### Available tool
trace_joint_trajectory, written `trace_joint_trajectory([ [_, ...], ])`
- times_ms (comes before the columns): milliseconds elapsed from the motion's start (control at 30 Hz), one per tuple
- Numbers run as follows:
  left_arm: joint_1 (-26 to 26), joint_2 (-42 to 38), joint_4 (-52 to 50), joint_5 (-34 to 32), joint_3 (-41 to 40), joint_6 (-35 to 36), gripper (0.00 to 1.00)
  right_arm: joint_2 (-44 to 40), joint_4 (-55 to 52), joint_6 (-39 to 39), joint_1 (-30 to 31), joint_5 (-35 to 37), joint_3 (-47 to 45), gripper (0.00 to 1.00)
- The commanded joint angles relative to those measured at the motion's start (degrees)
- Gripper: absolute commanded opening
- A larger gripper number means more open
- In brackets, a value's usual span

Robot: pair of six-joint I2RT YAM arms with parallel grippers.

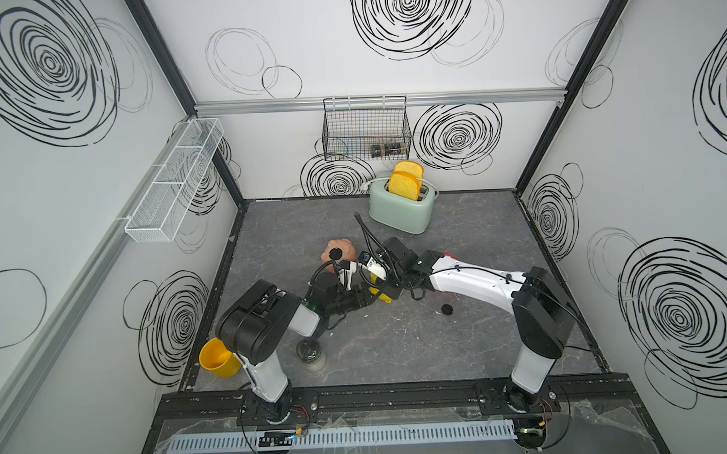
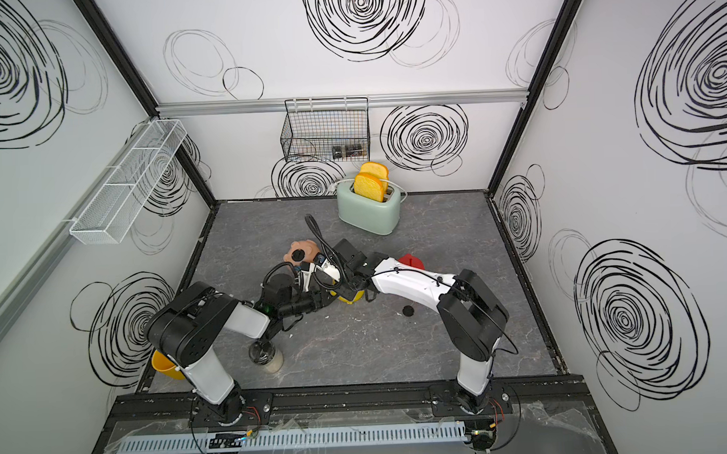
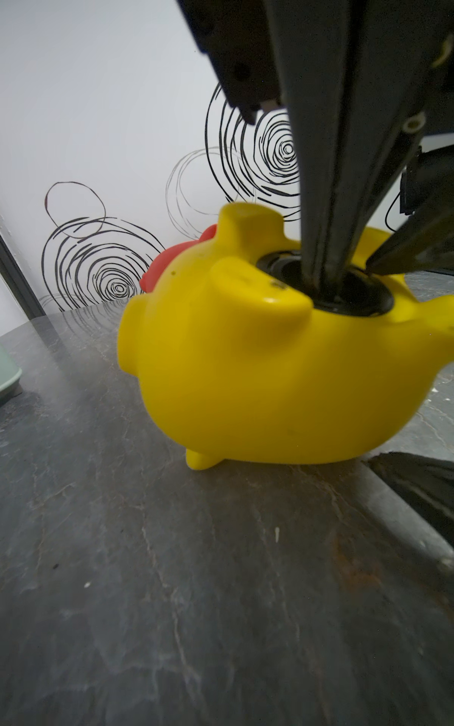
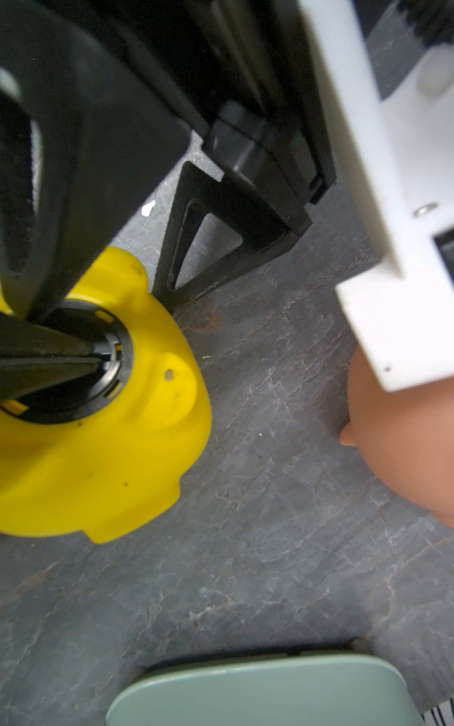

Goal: Close piggy banks
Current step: Hold the piggy bank at the center of the board.

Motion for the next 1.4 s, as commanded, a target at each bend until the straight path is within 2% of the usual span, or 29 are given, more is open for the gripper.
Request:
trace_joint_trajectory([
  [0,-0.1,-0.3,3.7,1.1,-0.8,-0.9,0.75,2.4,-6.2,0.9,-1.1,0.5,-1.3,0.0],
  [367,0.4,-5.9,3.6,1.0,-2.6,-1.0,0.75,0.7,-6.2,2.1,-3.0,1.0,-2.5,0.0],
  [667,0.9,-9.0,0.9,0.1,-3.1,0.3,0.75,-1.3,-4.8,2.1,-4.4,-1.5,-4.2,0.0],
  [1033,1.1,-9.2,0.3,-0.9,-3.2,0.8,0.76,-2.9,-4.2,2.4,-5.3,-1.8,-5.4,0.0],
  [1367,0.4,-6.3,1.9,-1.7,-0.8,0.8,0.77,-4.2,-2.5,3.4,-5.3,-2.4,-8.0,0.0],
])
